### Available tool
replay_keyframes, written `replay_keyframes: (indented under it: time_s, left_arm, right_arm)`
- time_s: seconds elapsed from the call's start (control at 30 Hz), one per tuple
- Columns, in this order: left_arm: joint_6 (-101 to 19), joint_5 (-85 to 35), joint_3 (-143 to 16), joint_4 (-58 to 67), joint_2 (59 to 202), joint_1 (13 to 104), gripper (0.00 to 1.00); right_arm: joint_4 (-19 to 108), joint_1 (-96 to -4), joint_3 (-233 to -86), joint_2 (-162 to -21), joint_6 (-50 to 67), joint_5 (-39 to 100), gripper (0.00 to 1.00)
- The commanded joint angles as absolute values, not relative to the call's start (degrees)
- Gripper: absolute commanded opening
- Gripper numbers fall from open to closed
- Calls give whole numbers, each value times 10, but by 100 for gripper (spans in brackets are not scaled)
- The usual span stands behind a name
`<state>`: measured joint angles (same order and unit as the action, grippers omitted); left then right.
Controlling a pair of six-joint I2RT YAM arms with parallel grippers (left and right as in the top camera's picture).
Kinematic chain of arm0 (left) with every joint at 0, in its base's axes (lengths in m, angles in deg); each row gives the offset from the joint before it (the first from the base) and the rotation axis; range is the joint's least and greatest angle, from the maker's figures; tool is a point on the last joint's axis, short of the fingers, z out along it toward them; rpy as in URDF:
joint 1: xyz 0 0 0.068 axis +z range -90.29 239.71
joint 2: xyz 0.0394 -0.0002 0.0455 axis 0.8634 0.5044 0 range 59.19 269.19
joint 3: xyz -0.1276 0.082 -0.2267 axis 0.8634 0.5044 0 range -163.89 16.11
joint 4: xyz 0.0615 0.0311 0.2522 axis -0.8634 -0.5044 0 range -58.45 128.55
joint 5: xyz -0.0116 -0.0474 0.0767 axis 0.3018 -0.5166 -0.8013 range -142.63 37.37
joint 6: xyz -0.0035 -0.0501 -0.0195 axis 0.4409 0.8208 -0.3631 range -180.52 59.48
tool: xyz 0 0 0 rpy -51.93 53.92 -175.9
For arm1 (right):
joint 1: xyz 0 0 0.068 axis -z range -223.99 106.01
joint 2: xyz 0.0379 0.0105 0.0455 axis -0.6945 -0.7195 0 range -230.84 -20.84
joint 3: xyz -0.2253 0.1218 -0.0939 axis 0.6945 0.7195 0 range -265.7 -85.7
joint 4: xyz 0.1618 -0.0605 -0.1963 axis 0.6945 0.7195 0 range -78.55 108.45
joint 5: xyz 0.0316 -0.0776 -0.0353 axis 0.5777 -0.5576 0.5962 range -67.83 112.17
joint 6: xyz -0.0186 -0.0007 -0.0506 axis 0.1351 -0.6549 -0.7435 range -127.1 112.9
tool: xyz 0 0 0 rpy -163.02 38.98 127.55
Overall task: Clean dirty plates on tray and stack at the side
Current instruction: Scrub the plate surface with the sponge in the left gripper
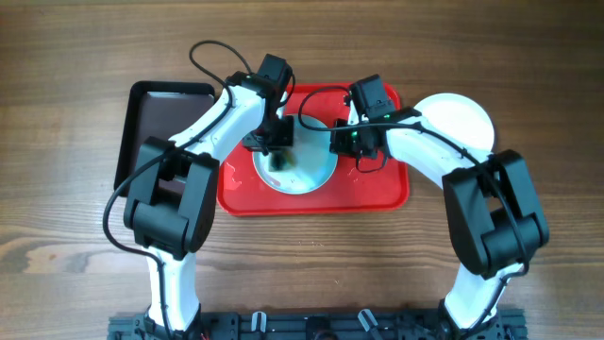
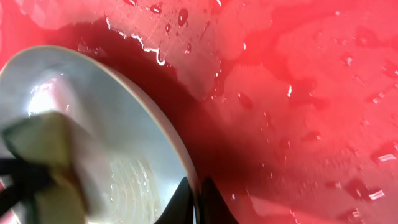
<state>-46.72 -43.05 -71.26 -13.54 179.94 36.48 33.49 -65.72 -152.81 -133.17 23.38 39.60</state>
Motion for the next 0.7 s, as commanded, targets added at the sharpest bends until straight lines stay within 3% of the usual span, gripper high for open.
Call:
replay_keyframes:
  time_s: [0.0, 0.13, 0.27, 0.67]
  left_arm:
    - [-552, -152, -693, -122, 1827, 344, 4]
    - [-569, -67, -693, -100, 1828, 339, 4]
    - [-568, -77, -693, -69, 1828, 329, 4]
    - [-311, -446, -693, 66, 1828, 369, 4]
  right_arm:
    - [313, -656, -1523, -1378, 244, 464, 4]
    - [307, -654, -1523, -1386, 243, 478, 4]
    - [306, -654, -1523, -1386, 242, 478, 4]
    - [308, -654, -1523, -1386, 236, 480, 4]
